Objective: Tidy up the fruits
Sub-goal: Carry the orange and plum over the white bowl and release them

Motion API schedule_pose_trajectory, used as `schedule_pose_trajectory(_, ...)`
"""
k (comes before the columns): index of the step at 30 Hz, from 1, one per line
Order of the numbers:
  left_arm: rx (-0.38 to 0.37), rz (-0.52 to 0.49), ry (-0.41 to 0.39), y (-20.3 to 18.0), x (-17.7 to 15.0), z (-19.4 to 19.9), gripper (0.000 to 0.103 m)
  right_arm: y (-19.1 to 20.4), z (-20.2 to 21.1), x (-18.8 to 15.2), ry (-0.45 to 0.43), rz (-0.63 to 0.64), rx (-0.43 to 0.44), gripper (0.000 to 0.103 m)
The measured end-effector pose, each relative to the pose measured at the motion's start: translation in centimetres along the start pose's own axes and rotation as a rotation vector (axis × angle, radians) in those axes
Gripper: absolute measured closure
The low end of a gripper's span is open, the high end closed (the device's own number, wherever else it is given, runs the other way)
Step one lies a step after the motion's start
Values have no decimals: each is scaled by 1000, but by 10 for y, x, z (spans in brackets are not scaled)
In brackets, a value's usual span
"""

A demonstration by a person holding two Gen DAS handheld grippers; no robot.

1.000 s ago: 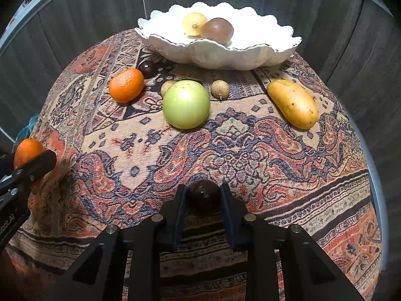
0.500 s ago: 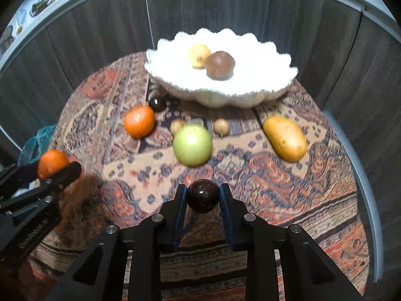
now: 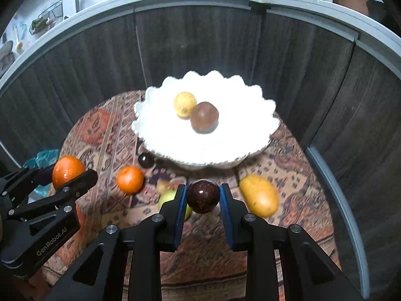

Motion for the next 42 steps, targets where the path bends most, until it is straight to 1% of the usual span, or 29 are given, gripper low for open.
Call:
schedule_pose_trajectory(10, -35, -35, -39, -25, 47, -20, 59, -26, -6, 40, -46, 4, -22, 76)
schedule_pose_trajectory(14, -43, -48, -44, -33, 61, -33, 59, -34, -15, 55, -53, 11, -31, 76)
schedule_pose_trajectory(20, -44, -48, -35, -38, 78, -56, 59, -43, -33, 68, -46, 7, -30, 76)
schedule_pose_trajectory(27, -44, -67, -18, -44, 85, -81, 59, -57, -56, 73, -21, -11, -26, 76)
schedule_pose_trajectory(33, -40, -82, 8, -47, 80, -100, 59, -62, -75, 71, 10, -11, -24, 75)
schedule_pose_trajectory(37, -37, -90, 29, -49, 75, -106, 58, -63, -81, 68, 29, -9, -27, 75)
schedule_pose_trajectory(38, -37, -92, 32, -49, 74, -106, 56, -63, -83, 67, 35, -8, -27, 75)
schedule_pose_trajectory(40, -29, -96, 25, -48, 75, -104, 40, -63, -84, 66, 40, -8, -30, 75)
schedule_pose_trajectory(42, -13, -97, 12, -46, 76, -101, 35, -63, -84, 66, 46, -5, -31, 73)
Point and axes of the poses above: each gripper's, at about its wrist camera, not at the fingertips, and z roughly against the way its jaws point, y to its left, x to its top, the point moved 5 cm from there along -z, roughly the way its jaws point, and after that the axes turned 10 degrees about x, right-handed, at the moved point
